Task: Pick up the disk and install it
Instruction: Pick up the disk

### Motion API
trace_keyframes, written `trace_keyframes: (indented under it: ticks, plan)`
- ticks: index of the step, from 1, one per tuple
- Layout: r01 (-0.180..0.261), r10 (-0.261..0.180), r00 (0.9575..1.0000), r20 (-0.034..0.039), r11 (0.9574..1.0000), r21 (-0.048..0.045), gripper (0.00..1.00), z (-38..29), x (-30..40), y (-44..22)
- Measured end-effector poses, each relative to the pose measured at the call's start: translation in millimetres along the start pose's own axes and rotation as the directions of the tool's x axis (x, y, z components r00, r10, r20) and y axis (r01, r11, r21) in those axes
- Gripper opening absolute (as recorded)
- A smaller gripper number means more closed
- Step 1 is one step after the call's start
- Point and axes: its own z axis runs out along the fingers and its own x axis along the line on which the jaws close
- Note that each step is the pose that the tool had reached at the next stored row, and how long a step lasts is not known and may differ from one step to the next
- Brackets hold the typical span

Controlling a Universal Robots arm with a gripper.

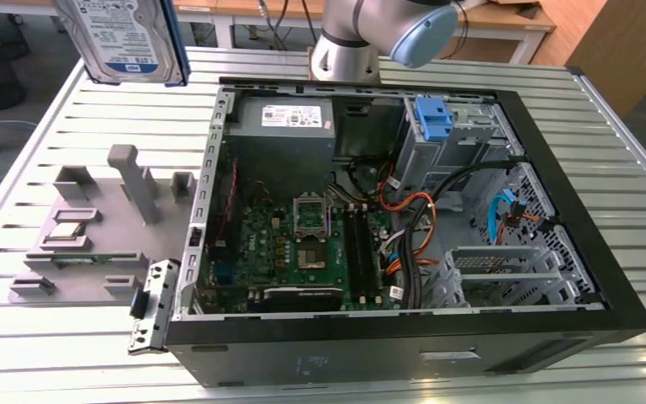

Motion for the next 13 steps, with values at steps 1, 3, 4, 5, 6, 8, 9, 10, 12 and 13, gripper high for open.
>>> trace_keyframes:
  ticks: [1,3,4,5,6,8,9,10,12,13]
  plan:
    - [0.000,0.000,1.0000,-0.0001,1.0000,-0.0001,0.35,-0.1,0.0,-1.7]
    - [0.000,0.000,1.0000,-0.0001,1.0000,-0.0001,0.35,-0.1,-0.1,-5.6]
    - [0.000,0.000,1.0000,0.0000,1.0000,-0.0001,0.35,-0.1,-0.1,-7.7]
    - [0.000,0.000,1.0000,0.0000,1.0000,-0.0001,0.35,-0.1,-0.1,-10.0]
    - [0.000,0.000,1.0000,0.0000,1.0000,-0.0002,0.35,-0.2,-0.2,-12.4]
    - [0.000,0.000,1.0000,0.0000,1.0000,-0.0004,0.35,-0.2,-0.3,-17.8]
    - [0.000,0.000,1.0000,0.0000,1.0000,-0.0007,0.35,-0.3,-0.3,-20.8]
    - [0.000,0.000,1.0000,-0.0001,1.0000,-0.0009,0.35,-0.3,-0.4,-23.6]
    - [0.000,0.000,1.0000,-0.0001,1.0000,-0.0015,0.35,-0.5,-0.4,-29.7]
    - [0.000,0.000,1.0000,-0.0001,1.0000,-0.0016,0.35,-0.4,-0.5,-32.6]
